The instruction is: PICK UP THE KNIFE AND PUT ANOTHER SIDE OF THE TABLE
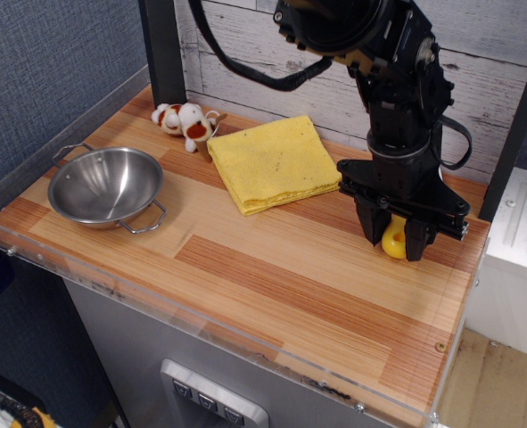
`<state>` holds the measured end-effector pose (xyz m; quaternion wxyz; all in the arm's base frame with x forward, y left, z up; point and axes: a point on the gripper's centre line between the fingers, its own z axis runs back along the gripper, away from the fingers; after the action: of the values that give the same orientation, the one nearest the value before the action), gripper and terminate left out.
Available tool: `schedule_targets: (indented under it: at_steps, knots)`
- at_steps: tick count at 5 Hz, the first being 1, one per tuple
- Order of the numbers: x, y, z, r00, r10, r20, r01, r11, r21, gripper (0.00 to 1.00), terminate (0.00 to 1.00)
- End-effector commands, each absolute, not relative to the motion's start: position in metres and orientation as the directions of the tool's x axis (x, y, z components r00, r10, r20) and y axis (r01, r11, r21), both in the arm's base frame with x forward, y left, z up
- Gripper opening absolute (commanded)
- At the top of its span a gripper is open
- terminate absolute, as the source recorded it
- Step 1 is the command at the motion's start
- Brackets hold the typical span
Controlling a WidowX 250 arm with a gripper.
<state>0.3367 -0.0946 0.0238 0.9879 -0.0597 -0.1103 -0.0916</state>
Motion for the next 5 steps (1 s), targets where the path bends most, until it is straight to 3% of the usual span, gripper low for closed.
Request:
schedule_targets:
  at_steps: [1, 2, 3, 5]
  knots:
    - [0.332, -0.098, 0.024, 0.949, -0.209, 0.236, 0.237, 0.967, -0.097, 0.00, 0.00]
    - [0.328, -0.092, 0.020, 0.957, -0.201, 0.207, 0.230, 0.965, -0.124, 0.00, 0.00]
    - [0.325, -0.085, 0.025, 0.970, -0.156, 0.184, 0.181, 0.975, -0.126, 1.00, 0.00]
    - [0.327, -0.081, 0.036, 0.968, -0.153, 0.198, 0.180, 0.976, -0.126, 1.00, 0.00]
